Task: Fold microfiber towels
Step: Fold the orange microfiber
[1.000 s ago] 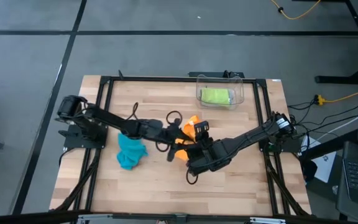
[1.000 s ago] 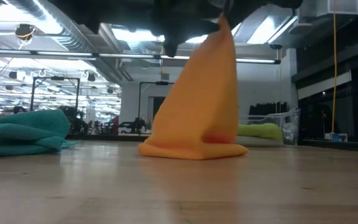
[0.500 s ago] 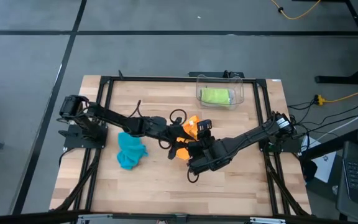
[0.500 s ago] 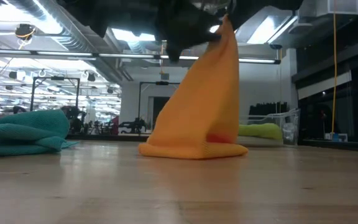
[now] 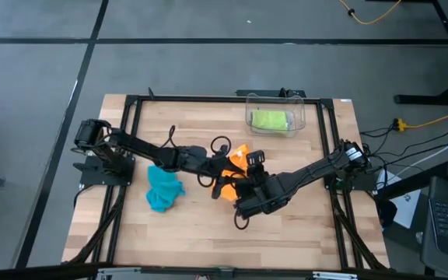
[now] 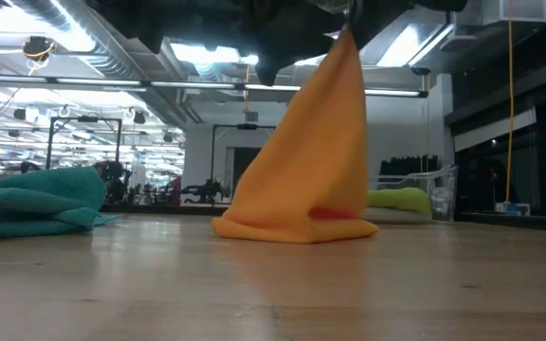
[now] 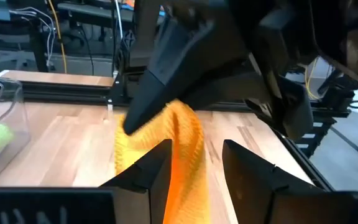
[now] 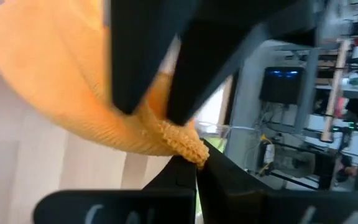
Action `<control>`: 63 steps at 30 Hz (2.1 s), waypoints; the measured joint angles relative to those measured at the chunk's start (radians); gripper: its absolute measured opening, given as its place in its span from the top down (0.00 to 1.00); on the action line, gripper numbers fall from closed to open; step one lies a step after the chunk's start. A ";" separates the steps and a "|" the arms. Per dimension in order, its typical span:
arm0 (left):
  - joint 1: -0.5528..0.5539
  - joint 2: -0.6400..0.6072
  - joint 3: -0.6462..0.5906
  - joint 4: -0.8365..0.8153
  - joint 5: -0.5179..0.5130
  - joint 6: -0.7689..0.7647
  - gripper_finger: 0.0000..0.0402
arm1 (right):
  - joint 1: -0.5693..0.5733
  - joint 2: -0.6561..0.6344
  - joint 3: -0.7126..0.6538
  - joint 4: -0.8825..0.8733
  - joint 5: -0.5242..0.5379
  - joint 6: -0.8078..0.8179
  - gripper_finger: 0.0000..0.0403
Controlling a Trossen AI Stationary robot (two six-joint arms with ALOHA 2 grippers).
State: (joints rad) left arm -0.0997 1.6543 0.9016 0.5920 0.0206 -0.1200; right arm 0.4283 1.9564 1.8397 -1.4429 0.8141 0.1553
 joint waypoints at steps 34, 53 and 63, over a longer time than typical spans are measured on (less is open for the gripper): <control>-0.132 0.001 -0.001 -0.215 0.186 -0.003 0.66 | -0.025 0.000 0.000 -0.015 0.028 0.061 1.00; -0.051 -0.091 -0.001 -0.553 -0.584 -0.127 0.66 | -0.006 0.000 0.000 -0.097 0.045 0.075 1.00; -0.033 -0.002 -0.001 -0.561 -0.455 -0.182 0.66 | 0.064 0.000 0.022 -0.019 0.509 -0.039 1.00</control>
State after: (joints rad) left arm -0.1327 1.6520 0.9009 0.0305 -0.4347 -0.3025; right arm 0.4928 1.9564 1.8617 -1.4614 1.3231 0.1165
